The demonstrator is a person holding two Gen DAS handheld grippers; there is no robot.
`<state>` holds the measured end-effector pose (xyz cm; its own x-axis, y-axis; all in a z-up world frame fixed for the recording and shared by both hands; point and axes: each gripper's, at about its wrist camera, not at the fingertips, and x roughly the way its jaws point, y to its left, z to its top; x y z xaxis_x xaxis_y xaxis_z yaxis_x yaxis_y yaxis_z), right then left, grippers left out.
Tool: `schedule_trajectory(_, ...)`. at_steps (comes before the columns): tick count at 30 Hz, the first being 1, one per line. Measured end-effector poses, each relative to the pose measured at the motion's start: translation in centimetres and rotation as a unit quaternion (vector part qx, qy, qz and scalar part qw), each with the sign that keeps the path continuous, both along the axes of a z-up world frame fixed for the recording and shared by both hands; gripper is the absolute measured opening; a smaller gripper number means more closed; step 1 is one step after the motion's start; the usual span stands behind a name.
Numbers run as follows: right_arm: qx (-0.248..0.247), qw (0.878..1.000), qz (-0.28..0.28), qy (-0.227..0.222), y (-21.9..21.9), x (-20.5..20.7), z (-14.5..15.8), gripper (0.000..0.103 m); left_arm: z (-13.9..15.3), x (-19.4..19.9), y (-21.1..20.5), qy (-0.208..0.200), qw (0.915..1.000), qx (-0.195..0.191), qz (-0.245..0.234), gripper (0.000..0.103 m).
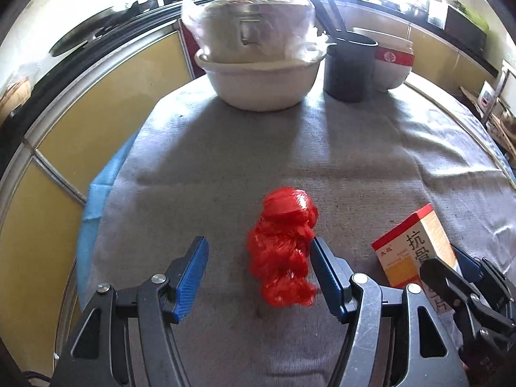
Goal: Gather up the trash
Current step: 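Grasp the red bag with the left tool while the right tool grasps the carton, then lift the red bag and carton off the table with both tools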
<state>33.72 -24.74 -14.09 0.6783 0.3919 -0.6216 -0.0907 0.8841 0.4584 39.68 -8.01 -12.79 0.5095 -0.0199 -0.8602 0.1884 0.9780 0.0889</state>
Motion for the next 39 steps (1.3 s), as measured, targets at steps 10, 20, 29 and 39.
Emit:
schedule_trajectory(10,-0.059,0.998,0.001,-0.005,1.2,-0.2,0.0,0.049,-1.3,0.2,0.3,0.009,0.9987,-0.047,-0.017,0.037)
schedule_trajectory(20,-0.099,0.977,-0.183,-0.046,-5.9,-1.8,2.2,0.049,0.9,-0.1,-5.9,-0.072,0.9938,-0.081,-0.023,0.036)
schedule_trajectory(29,-0.092,0.966,-0.240,-0.019,-8.6,-1.0,1.4,0.049,-0.6,-1.3,-11.7,-0.080,0.9926,-0.079,-0.047,0.036)
schedule_trajectory(39,-0.088,0.967,-0.239,-0.020,-8.2,-1.1,1.2,0.049,-0.2,-1.2,-10.0,-0.092,0.9931,-0.069,-0.025,0.036)
